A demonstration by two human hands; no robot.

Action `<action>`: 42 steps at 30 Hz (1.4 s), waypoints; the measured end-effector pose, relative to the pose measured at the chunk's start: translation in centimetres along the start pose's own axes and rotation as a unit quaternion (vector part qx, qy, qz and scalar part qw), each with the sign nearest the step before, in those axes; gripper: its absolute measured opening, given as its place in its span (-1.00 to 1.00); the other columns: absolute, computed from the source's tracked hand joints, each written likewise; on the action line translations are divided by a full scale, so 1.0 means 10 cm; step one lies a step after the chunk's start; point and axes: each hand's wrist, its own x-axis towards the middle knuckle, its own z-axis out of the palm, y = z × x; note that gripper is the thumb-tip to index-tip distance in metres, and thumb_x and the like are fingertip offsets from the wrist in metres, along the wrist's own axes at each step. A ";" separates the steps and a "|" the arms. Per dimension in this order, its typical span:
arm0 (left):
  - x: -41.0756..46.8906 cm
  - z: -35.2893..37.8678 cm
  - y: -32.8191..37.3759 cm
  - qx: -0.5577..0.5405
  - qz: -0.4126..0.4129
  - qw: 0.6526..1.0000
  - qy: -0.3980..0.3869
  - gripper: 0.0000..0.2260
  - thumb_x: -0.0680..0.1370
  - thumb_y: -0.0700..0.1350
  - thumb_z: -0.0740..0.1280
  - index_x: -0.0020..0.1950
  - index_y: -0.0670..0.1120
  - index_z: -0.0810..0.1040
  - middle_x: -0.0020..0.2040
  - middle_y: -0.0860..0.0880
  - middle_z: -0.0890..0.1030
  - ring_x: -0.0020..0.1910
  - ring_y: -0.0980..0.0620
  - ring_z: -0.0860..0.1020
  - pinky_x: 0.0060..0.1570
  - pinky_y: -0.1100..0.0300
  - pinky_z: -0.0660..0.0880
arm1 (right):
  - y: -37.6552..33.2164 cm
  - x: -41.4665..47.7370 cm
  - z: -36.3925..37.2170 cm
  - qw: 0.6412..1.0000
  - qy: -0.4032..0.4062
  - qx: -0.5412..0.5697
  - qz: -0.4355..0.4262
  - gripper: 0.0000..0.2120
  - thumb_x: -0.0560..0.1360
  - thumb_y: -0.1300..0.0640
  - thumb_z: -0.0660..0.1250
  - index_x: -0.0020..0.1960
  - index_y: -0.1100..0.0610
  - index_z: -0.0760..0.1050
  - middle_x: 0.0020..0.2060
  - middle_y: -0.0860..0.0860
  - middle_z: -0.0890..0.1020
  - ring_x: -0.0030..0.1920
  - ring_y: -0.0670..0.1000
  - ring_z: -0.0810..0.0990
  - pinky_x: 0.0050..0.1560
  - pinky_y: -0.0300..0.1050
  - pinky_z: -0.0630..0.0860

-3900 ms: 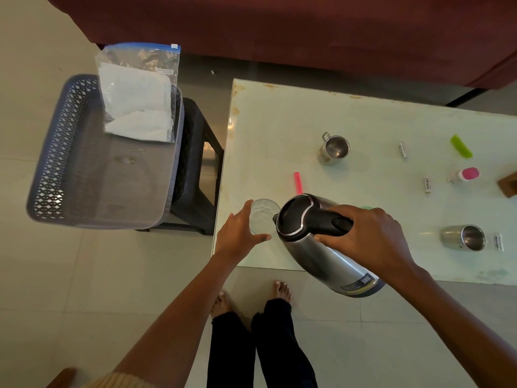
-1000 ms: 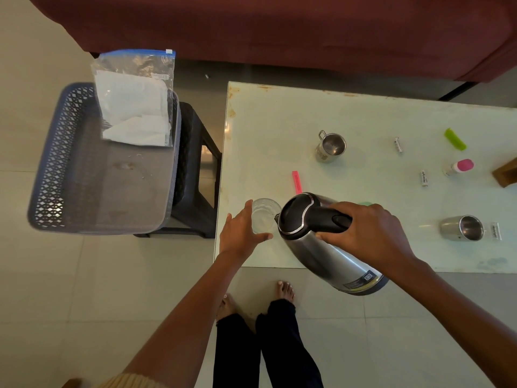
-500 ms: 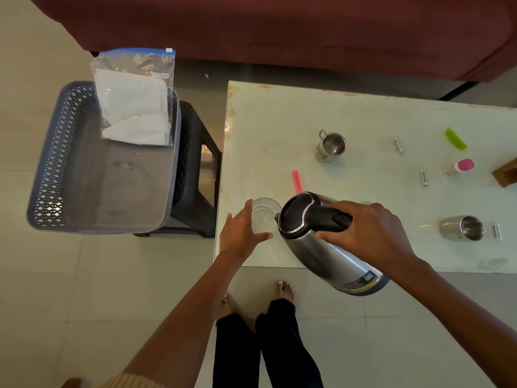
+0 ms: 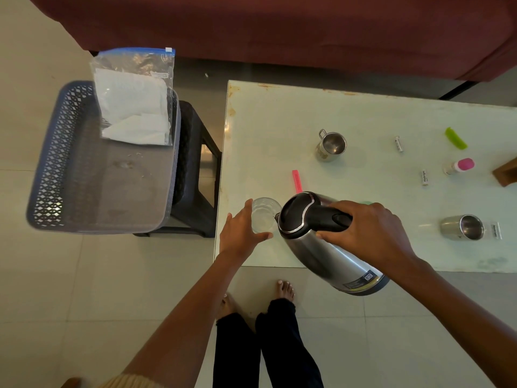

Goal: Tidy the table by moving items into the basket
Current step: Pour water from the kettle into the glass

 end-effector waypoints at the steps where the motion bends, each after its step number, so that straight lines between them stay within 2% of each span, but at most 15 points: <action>1: 0.00 0.00 -0.01 0.000 0.000 1.000 0.000 -0.24 0.41 0.07 0.44 0.47 -0.06 0.12 0.37 -0.06 0.44 0.34 -0.11 0.42 0.46 -0.02 0.13 | 0.00 0.00 0.00 1.000 0.000 -0.001 0.001 -0.52 0.36 -0.16 0.42 0.22 -0.02 0.50 -0.07 0.03 0.67 -0.09 0.06 0.58 -0.19 -0.24 0.30; 7: 0.00 0.01 0.00 -0.002 0.000 1.000 0.001 -0.24 0.41 0.07 0.44 0.47 -0.07 0.11 0.37 -0.07 0.44 0.34 -0.12 0.41 0.45 -0.03 0.15 | 0.01 -0.01 0.00 1.000 -0.001 0.004 0.004 -0.53 0.36 -0.17 0.42 0.22 -0.04 0.50 -0.08 0.02 0.67 -0.14 0.02 0.53 -0.22 -0.25 0.30; 18: 0.01 0.00 0.00 -0.001 0.005 1.000 0.002 -0.25 0.41 0.06 0.45 0.46 -0.07 0.13 0.36 -0.07 0.45 0.34 -0.11 0.42 0.43 -0.06 0.22 | 0.01 0.00 0.01 1.000 0.000 0.002 0.008 -0.50 0.35 -0.18 0.42 0.23 -0.03 0.49 -0.06 0.02 0.67 -0.08 0.05 0.58 -0.17 -0.24 0.33; 23: 0.01 0.01 -0.01 -0.004 0.005 1.000 0.000 -0.25 0.41 0.06 0.44 0.47 -0.07 0.13 0.37 -0.06 0.44 0.34 -0.12 0.41 0.43 -0.07 0.22 | 0.02 0.00 0.01 1.000 0.000 0.007 0.012 -0.52 0.35 -0.17 0.42 0.21 -0.03 0.50 -0.09 0.02 0.67 -0.21 -0.02 0.45 -0.20 -0.24 0.31; 29: 0.02 0.03 -0.03 -0.008 0.008 1.000 0.002 -0.24 0.41 0.06 0.45 0.47 -0.07 0.13 0.38 -0.06 0.43 0.35 -0.11 0.41 0.45 -0.05 0.19 | 0.01 0.00 0.01 1.000 -0.008 0.001 0.010 -0.51 0.36 -0.17 0.41 0.23 -0.01 0.49 -0.08 0.03 0.67 -0.21 -0.04 0.42 -0.24 -0.25 0.29; 31: 0.03 0.03 -0.04 -0.008 0.009 1.000 0.003 -0.24 0.40 0.06 0.45 0.47 -0.06 0.13 0.38 -0.06 0.44 0.35 -0.11 0.41 0.45 -0.06 0.19 | 0.00 -0.01 0.00 1.000 -0.011 -0.001 0.010 -0.51 0.36 -0.17 0.41 0.23 -0.01 0.49 -0.07 0.03 0.67 -0.21 -0.03 0.43 -0.29 -0.26 0.28; 35: 0.03 0.04 -0.05 -0.010 0.009 1.000 0.005 -0.25 0.40 0.06 0.46 0.46 -0.06 0.14 0.36 -0.06 0.45 0.32 -0.12 0.43 0.43 -0.08 0.23 | 0.00 -0.02 0.00 1.000 -0.003 -0.003 0.005 -0.51 0.36 -0.16 0.41 0.23 -0.01 0.50 -0.08 0.04 0.67 -0.12 0.05 0.57 -0.18 -0.23 0.33; 42: 0.05 0.06 -0.08 -0.015 0.007 1.000 0.007 -0.24 0.39 0.07 0.46 0.46 -0.05 0.14 0.35 -0.06 0.46 0.31 -0.12 0.44 0.43 -0.08 0.23 | -0.02 -0.02 0.00 1.000 0.000 -0.002 0.007 -0.52 0.36 -0.17 0.41 0.22 -0.01 0.50 -0.08 0.04 0.67 -0.09 0.06 0.58 -0.19 -0.23 0.32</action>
